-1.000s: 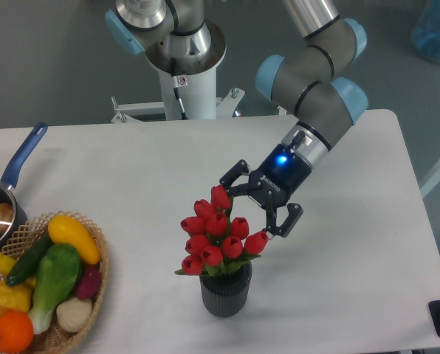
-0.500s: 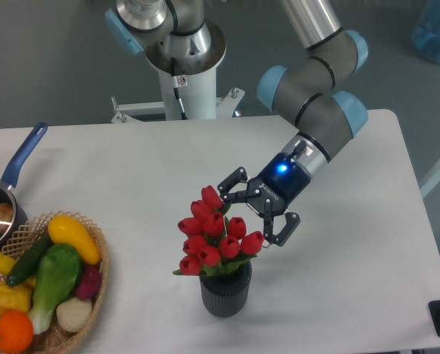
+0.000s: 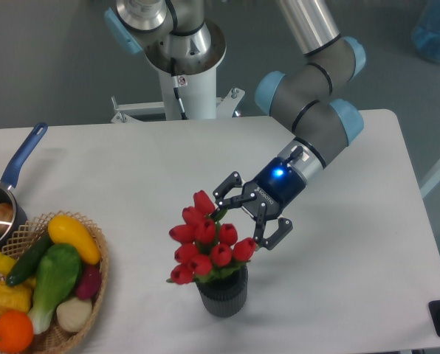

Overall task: Pick up the flowers from the vase
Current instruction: 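Lower the gripper around the tulip stems and close it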

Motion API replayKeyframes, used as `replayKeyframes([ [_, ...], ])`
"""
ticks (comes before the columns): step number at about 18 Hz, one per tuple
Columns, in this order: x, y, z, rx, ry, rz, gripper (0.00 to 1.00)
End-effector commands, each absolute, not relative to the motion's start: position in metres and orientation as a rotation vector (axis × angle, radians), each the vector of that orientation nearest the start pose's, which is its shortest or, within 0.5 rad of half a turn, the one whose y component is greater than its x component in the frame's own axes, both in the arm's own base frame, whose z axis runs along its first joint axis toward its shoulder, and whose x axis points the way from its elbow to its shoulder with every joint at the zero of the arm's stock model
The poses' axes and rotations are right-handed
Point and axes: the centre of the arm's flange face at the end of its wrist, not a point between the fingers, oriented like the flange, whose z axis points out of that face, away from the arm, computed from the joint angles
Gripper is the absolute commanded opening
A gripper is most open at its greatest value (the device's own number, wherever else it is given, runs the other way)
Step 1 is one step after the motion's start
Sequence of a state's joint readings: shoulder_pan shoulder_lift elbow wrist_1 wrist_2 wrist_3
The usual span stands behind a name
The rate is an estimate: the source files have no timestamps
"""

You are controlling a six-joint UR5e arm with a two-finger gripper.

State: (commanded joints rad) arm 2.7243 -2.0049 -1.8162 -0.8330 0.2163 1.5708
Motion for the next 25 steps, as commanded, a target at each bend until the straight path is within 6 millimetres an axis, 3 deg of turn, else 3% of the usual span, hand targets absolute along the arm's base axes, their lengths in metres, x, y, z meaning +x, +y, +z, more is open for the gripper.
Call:
replayKeyframes([
  [2, -0.445, 0.444, 0.287, -1.747, 0.410, -0.236, 0.02],
  [3, -0.446, 0.443, 0.287, -1.746, 0.411, -0.233, 0.00],
  [12, -0.449, 0.429, 0.280, -1.754, 0.382, -0.227, 0.00],
  [15, -0.439, 0.426, 0.280, -1.754, 0.380, -0.237, 0.00],
  [25, -0.404, 0.430, 0.317, -1.668, 0.408, -0.241, 0.00],
])
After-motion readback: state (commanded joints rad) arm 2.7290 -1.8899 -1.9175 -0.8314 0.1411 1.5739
